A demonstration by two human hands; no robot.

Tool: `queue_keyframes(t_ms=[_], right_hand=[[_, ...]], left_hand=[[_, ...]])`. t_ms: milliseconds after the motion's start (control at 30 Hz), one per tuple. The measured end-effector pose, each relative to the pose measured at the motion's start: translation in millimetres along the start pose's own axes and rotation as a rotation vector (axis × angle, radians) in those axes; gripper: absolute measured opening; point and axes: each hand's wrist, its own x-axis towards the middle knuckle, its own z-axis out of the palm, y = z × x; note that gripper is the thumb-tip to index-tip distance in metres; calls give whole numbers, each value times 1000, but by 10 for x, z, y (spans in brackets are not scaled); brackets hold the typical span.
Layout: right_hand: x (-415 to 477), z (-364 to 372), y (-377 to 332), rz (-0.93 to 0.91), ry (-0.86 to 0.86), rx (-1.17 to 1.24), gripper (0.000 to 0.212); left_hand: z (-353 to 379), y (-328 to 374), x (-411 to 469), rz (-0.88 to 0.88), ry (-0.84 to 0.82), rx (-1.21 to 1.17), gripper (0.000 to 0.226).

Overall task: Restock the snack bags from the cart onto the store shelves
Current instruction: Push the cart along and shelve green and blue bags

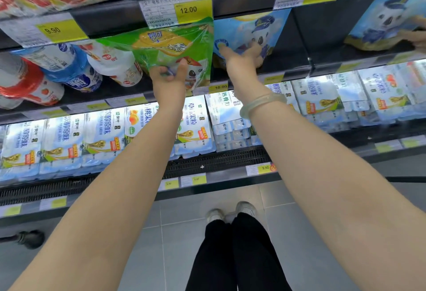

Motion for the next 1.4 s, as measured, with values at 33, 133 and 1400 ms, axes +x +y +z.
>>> queue_keyframes(t_ms=[33, 133, 1400], right_hand=[[-44, 7, 44, -18, -24, 13, 63], [-139, 44, 145, 0, -186, -26, 30], [-1453, 679, 276, -24, -799, -412, 34]], left_hand=[[6, 12, 21, -20, -2, 4, 38], [21, 171, 104, -117, -9, -9, 71], [-1530, 6, -532, -91, -57, 247, 55]])
